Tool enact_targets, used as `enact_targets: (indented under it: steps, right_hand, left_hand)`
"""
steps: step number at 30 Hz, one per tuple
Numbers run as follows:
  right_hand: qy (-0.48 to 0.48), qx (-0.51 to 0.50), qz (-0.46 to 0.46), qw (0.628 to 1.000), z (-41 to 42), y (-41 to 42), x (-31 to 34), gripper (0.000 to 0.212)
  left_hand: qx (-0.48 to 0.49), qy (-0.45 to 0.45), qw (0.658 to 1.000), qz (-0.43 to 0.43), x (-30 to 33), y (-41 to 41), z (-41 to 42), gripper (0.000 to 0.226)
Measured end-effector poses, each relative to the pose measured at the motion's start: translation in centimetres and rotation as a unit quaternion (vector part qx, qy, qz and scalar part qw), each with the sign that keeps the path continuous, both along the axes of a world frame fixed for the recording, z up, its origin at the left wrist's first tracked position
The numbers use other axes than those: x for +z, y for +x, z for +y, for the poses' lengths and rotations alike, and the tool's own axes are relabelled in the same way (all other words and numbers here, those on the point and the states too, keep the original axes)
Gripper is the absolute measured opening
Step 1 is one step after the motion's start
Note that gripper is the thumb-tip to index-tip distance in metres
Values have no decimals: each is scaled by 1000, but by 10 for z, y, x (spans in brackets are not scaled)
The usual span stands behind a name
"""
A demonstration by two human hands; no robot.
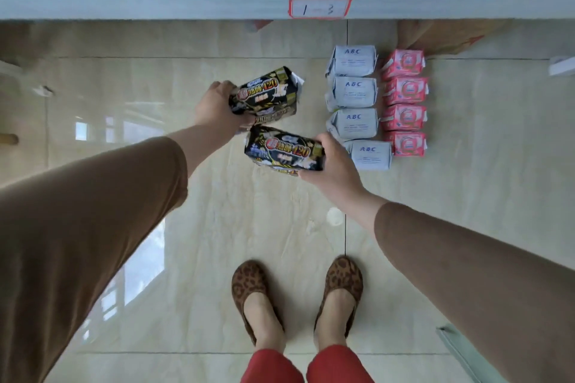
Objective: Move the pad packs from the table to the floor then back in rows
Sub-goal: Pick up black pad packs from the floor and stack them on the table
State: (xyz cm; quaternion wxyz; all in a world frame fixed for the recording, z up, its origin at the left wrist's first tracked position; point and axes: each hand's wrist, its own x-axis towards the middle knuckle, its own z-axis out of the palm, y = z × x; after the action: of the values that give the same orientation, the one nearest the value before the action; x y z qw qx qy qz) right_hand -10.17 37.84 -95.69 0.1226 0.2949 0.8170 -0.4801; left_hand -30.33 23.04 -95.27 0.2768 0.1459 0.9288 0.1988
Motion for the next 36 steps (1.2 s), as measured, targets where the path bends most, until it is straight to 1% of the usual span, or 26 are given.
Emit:
enact_targets:
  steps: [4, 8, 12, 15, 17, 20, 23, 27, 29, 31, 36]
  right_hand:
    - [-53, -43, 7, 998, 9, 23, 111, 54]
    - [-131, -57, 17, 990, 22, 27, 243, 54]
    - [-154, -38, 55, 986, 30, 16, 388, 50]
    - [-159, -25, 80, 984, 34, 0, 490, 57]
    - [-148, -16, 102, 984, 35, -11, 551, 59]
    - [-148, 4, 141, 979, 37, -27, 623, 51]
    - [-137, 13, 180, 974, 39, -46, 671, 51]
    - [-140, 22, 219, 965, 58, -77, 707, 59]
    - [-138, 24, 235, 962, 73, -96, 718, 60]
    - [-145, 14, 253, 956, 91, -118, 725, 56]
    - [-129, -1, 275, 953, 143, -178, 734, 48]
  left_hand:
    - [11, 28, 999, -27, 108, 24, -19, 45]
    - [22, 71, 997, -33, 243, 41, -36, 45]
    - [8, 100, 995, 0, 386, 39, -52, 51]
    - [-15, 120, 992, 45, 484, 28, -60, 53]
    - [-27, 135, 988, 74, 541, 19, -63, 50]
    - [-44, 138, 981, 131, 608, 4, -65, 48]
    - [-66, 158, 972, 162, 661, -16, -59, 43]
    - [-97, 180, 960, 193, 709, -57, -35, 38]
    - [-103, 187, 954, 209, 725, -83, -16, 36]
    - [-116, 190, 948, 228, 739, -112, 7, 34]
    - [-145, 179, 940, 253, 759, -188, 77, 36]
